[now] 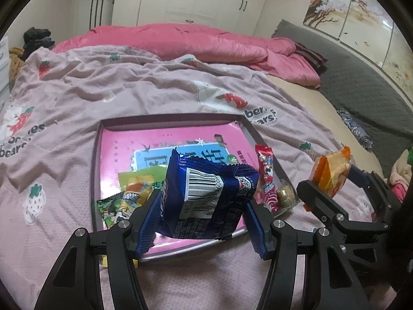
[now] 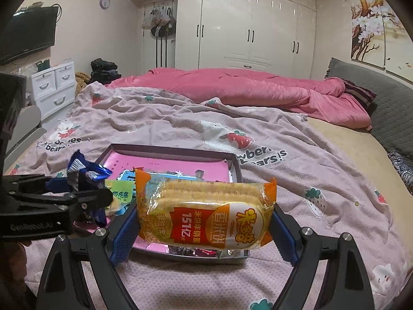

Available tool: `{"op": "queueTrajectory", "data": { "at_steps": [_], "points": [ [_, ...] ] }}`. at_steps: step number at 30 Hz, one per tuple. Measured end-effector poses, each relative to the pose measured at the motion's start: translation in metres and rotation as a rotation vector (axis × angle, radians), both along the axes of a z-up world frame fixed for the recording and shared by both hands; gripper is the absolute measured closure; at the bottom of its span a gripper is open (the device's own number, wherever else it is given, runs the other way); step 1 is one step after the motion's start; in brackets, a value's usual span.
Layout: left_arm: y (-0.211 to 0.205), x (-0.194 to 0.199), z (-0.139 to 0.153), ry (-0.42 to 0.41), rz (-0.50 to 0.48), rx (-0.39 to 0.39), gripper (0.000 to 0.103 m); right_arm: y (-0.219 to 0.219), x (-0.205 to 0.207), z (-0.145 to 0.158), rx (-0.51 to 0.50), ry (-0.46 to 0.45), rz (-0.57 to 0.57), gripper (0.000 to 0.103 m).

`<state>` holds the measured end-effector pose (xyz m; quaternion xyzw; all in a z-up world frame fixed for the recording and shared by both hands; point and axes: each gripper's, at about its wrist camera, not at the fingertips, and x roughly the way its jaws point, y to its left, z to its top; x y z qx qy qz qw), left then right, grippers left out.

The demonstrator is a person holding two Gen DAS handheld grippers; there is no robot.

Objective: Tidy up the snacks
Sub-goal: 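Lift the blue wrapper and yellow cake bar and carry them over the tray with both tools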

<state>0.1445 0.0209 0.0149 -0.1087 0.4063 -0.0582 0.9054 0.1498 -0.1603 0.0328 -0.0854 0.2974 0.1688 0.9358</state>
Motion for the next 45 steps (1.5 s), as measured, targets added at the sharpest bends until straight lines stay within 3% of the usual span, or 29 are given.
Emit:
{"op": "queueTrajectory", "data": {
  "at_steps": [33, 45],
  "points": [
    [0.01, 0.027, -0.044, 0.116, -0.032, -0.019, 0.04, 0.02, 0.043, -0.036, -0.068, 0.116, 0.024, 0.013],
    [0.01, 0.028, -0.047, 0.118, -0.039, -0.019, 0.04, 0.024, 0.063, -0.054, -0.014, 0.217, 0.042, 0.013]
  ]
}}
